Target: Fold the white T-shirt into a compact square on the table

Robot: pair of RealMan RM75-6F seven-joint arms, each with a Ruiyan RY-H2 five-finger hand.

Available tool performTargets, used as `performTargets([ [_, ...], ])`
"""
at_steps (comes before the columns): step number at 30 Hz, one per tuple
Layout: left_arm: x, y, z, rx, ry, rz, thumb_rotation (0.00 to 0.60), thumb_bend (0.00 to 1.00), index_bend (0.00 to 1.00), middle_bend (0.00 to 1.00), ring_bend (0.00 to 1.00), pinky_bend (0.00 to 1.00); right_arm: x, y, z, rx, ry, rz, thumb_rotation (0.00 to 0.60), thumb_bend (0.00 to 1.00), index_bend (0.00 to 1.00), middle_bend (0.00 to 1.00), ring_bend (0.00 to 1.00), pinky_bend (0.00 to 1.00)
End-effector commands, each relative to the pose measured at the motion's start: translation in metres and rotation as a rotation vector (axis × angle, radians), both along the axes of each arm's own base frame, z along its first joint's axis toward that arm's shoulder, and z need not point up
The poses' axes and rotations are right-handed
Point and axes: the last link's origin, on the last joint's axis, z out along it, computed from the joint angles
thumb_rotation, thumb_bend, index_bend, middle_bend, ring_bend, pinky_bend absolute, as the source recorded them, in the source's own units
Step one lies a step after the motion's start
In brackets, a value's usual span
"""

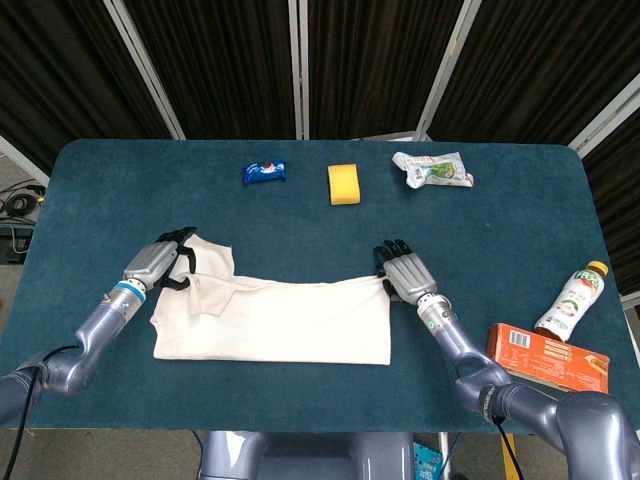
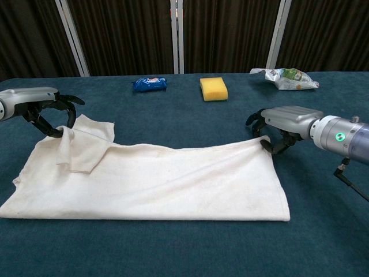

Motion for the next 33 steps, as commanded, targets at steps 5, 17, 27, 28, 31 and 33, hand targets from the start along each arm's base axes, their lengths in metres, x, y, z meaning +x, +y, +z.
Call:
performTargets([
  [5,0.001,0.005,0.003,0.019,0.002,0.004,0.6,0.56,0.79,0.0,0.0,0.0,0.001,-0.002,0.0,-0.005,0.004,0.005,0.6,0.53,0.71,0.12,0.0,0.0],
  [17,0.002,0.009,0.007,0.02,0.012,0.008,0.6,0.56,0.79,0.0,0.0,0.0,-0.001,-0.001,-0.003,0.0,0.02,0.001,0.6,0.47,0.52,0.1,0.0,0.0],
  [27,0.002,0.009,0.003,0.017,0.016,0.012,0.6,0.56,0.79,0.0,0.0,0.0,0.001,0.0,0.0,0.004,-0.023,-0.006,0.6,0.33,0.1,0.06,0.0,0.0],
  [28,0.002,0.009,0.003,0.016,0.016,0.013,0.6,0.56,0.79,0.0,0.0,0.0,0.002,0.0,0.001,0.004,-0.027,-0.004,0.6,0.33,0.08,0.06,0.0,0.0],
  [31,0.001,0.01,0.002,0.015,0.018,0.016,0.6,0.56,0.79,0.0,0.0,0.0,0.003,0.001,0.007,-0.005,-0.043,0.01,0.6,0.3,0.04,0.05,0.0,0.0],
  [33,0.0,0.009,0.001,0.013,0.02,0.017,0.6,0.56,0.79,0.0,0.0,0.0,0.004,0.003,0.013,-0.012,-0.058,0.026,0.6,0.26,0.03,0.05,0.0,0.0],
])
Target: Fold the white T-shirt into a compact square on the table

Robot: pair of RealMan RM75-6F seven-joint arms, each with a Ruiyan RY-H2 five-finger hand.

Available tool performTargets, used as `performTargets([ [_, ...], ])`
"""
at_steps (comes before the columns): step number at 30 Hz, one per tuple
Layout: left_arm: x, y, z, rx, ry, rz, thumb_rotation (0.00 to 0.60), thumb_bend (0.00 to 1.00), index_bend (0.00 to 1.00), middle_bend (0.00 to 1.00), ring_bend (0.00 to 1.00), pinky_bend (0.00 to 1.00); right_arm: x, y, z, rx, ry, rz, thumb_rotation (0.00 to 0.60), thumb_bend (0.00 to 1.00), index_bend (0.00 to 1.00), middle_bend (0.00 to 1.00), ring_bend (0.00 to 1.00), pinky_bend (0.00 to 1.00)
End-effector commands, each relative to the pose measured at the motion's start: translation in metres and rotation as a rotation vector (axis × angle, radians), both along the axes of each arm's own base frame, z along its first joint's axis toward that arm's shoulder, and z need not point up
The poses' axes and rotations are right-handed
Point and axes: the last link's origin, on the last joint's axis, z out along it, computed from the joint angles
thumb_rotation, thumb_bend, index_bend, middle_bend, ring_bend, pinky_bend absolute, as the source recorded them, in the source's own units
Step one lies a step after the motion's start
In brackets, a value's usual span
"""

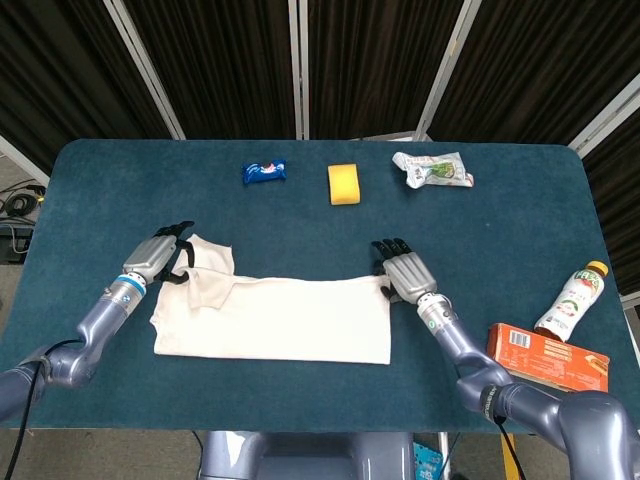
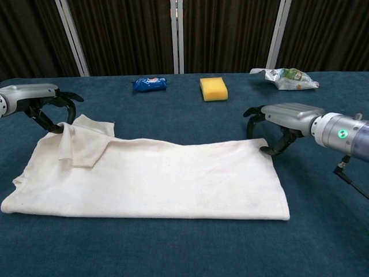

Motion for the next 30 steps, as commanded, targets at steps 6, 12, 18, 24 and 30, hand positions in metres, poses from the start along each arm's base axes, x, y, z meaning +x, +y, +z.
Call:
performTargets([
  [6,0.0,0.0,-0.002,-0.003,0.003,0.001,0.6,0.56,0.79,0.0,0.0,0.0,0.003,0.006,0.027,-0.041,-0.051,0.048,0.6,0.23,0.03,0.04,0.0,0.0],
  [12,-0.003,0.0,-0.003,0.002,0.019,0.002,0.6,0.56,0.79,0.0,0.0,0.0,0.004,0.019,0.052,-0.066,-0.089,0.084,0.6,0.23,0.03,0.04,0.0,0.0],
  [18,-0.009,0.0,-0.005,0.003,0.038,0.014,0.6,0.56,0.78,0.0,0.0,0.0,-0.004,0.039,0.078,-0.082,-0.11,0.09,0.6,0.23,0.03,0.04,0.0,0.0],
  [24,-0.016,-0.004,-0.009,-0.01,0.049,0.024,0.6,0.48,0.56,0.0,0.0,0.0,-0.021,0.064,0.1,-0.092,-0.11,0.076,0.6,0.23,0.04,0.05,0.0,0.0],
  [30,-0.025,-0.011,-0.011,-0.028,0.084,0.01,0.6,0.0,0.0,0.0,0.0,0.0,-0.039,0.086,0.114,-0.11,-0.093,0.063,0.6,0.18,0.04,0.04,0.0,0.0],
])
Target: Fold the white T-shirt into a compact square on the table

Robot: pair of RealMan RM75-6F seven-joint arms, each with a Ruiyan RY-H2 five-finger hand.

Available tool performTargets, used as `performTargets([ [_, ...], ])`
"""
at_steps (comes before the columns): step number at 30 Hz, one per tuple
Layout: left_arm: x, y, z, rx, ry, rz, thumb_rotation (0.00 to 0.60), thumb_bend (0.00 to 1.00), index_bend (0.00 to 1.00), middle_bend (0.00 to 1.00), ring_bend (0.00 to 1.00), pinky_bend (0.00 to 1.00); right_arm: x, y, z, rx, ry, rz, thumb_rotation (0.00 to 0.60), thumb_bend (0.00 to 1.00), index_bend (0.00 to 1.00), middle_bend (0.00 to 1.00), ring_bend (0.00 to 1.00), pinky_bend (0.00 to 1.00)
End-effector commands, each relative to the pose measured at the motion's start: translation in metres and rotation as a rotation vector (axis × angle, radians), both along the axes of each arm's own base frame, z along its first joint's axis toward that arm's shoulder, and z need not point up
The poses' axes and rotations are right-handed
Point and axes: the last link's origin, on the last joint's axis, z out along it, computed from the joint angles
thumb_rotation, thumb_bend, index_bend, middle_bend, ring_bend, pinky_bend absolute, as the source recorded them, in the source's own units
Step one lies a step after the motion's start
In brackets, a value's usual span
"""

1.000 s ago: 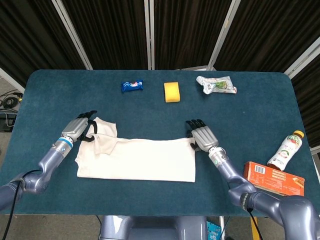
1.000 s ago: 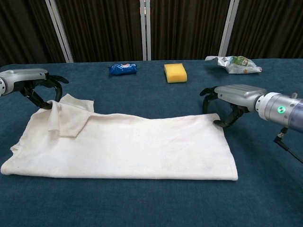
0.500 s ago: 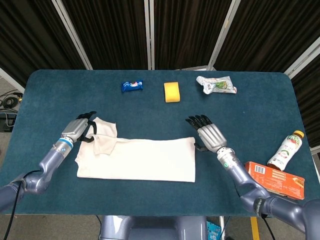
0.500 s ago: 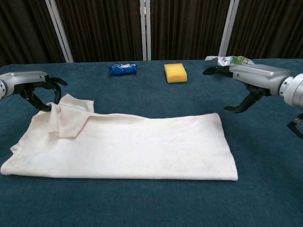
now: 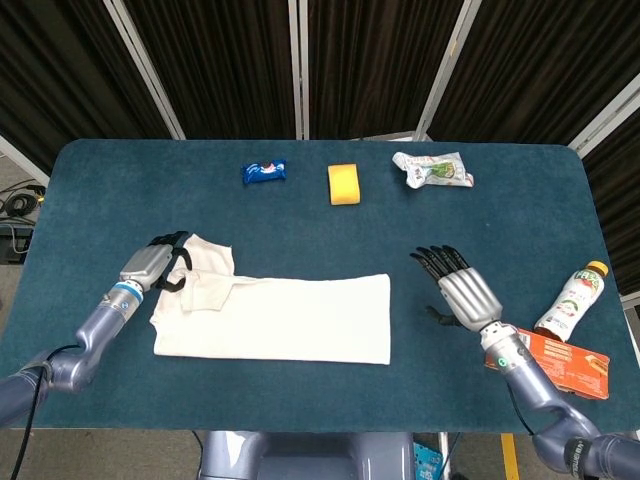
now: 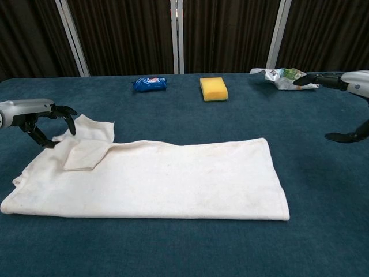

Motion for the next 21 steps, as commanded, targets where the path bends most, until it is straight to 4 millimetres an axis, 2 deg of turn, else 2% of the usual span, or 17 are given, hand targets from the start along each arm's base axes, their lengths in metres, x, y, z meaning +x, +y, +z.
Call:
performTargets([
  [1,-0.004,-0.003,0.001,-0.003,0.01,-0.005,0.6,0.0,0.0,0.0,0.0,0.0,-0.009,0.013,0.007,-0.011,0.002,-0.008,0.6,0.16,0.04,0.04,0.0,0.0],
  [12,-0.01,-0.018,0.025,0.049,-0.014,-0.061,0.6,0.0,0.0,0.0,0.0,0.0,-0.032,0.061,0.034,-0.093,-0.038,-0.048,0.6,0.09,0.04,0.02,0.0,0.0],
  [21,-0.009,-0.042,0.044,0.041,-0.013,-0.154,0.6,0.0,0.0,0.0,0.0,0.0,-0.03,0.094,0.044,-0.164,-0.101,-0.066,0.6,0.07,0.04,0.0,0.0,0.0],
])
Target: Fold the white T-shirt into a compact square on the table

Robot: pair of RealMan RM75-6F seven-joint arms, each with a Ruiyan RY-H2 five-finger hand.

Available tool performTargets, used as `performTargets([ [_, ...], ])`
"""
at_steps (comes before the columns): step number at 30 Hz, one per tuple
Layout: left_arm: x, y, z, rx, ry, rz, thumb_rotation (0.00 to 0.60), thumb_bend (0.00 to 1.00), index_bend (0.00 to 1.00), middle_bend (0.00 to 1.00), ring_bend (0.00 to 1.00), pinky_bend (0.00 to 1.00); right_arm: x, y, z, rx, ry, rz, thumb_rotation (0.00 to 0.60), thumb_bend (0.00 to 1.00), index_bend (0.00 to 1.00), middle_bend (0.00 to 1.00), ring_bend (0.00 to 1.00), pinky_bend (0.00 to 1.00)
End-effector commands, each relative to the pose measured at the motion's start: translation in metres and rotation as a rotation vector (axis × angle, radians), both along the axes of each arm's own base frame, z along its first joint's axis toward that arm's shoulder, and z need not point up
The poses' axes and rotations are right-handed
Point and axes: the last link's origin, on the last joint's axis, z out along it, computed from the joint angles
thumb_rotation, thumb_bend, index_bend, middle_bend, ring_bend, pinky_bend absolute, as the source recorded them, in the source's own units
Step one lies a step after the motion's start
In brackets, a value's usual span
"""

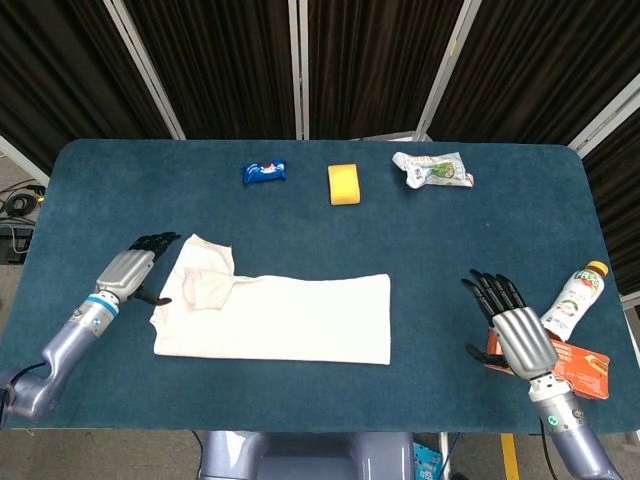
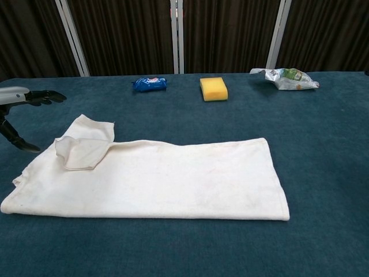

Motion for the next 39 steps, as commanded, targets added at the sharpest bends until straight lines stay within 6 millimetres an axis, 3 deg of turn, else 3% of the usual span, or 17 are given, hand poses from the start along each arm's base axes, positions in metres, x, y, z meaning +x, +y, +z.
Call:
performTargets([
  [1,-0.001,-0.008,0.005,-0.008,0.002,-0.018,0.6,0.0,0.0,0.0,0.0,0.0,0.001,0.012,0.002,-0.028,-0.01,0.001,0.6,0.07,0.04,0.0,0.0,0.0],
  [13,0.025,0.009,-0.005,-0.024,0.009,-0.058,0.6,0.01,0.01,0.0,0.0,0.0,-0.001,0.02,0.01,-0.08,-0.001,-0.004,0.6,0.07,0.04,0.0,0.0,0.0],
  [22,0.011,-0.001,-0.012,-0.039,0.056,-0.071,0.6,0.03,0.24,0.0,0.0,0.0,-0.002,0.019,0.011,-0.086,-0.001,-0.005,0.6,0.07,0.04,0.0,0.0,0.0],
  [25,0.007,-0.005,-0.012,-0.042,0.075,-0.091,0.6,0.08,0.3,0.0,0.0,0.0,-0.003,0.019,0.011,-0.087,-0.003,-0.008,0.6,0.07,0.04,0.0,0.0,0.0],
  [39,0.003,-0.015,-0.029,-0.029,0.149,-0.248,0.6,0.22,0.36,0.0,0.0,0.0,-0.004,0.017,0.012,-0.095,0.0,-0.01,0.6,0.07,0.04,0.01,0.0,0.0],
])
